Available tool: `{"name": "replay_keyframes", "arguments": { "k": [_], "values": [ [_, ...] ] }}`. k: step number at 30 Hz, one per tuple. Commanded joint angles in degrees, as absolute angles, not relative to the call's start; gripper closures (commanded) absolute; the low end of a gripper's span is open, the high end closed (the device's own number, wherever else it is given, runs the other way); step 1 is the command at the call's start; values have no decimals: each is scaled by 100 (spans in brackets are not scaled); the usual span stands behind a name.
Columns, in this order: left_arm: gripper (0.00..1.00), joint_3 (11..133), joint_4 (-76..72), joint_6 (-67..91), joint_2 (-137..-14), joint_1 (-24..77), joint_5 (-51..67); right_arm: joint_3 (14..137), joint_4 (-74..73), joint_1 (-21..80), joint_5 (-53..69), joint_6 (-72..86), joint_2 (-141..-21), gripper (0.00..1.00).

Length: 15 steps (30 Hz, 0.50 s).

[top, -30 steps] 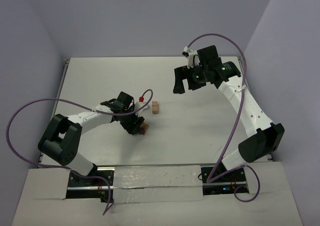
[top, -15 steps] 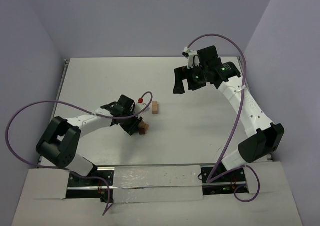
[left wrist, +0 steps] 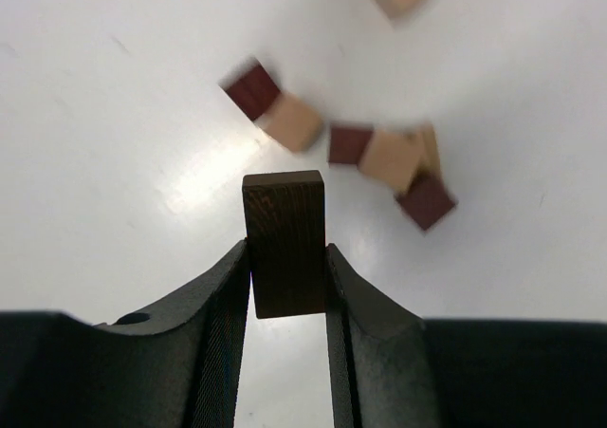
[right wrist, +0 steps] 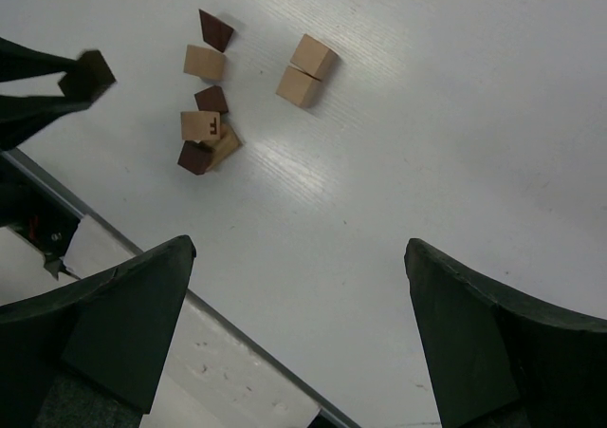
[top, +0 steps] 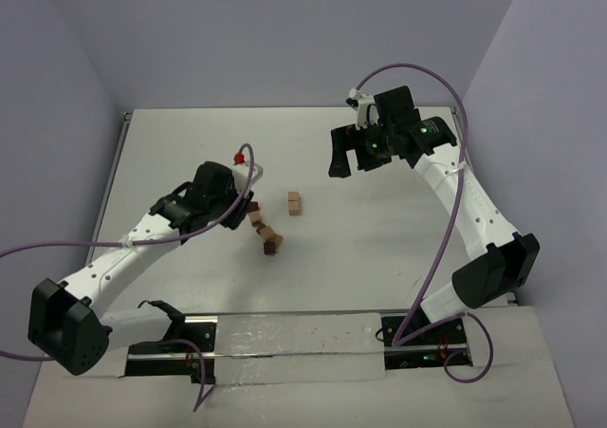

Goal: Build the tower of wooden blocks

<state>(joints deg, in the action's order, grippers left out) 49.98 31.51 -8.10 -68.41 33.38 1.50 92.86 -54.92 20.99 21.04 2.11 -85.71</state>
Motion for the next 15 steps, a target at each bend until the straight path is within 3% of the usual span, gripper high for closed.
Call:
{"name": "replay_keyframes", "arguments": {
  "k": [1, 9, 15],
  "values": [
    [100, 6149, 3056, 1122, -6953, 3387, -1117, 9399, -5358, 2070, 2069, 264, -8440, 0],
    [100, 7740, 3726, 2554, -9091, 3495, -1346, 9596, -5388, 2065, 1948, 333, -8734, 0],
    [100, 8300, 3850, 3392, -9884, 3610, -1353, 9604, -5344, 2017, 1597, 451, -8670, 0]
  ]
}}
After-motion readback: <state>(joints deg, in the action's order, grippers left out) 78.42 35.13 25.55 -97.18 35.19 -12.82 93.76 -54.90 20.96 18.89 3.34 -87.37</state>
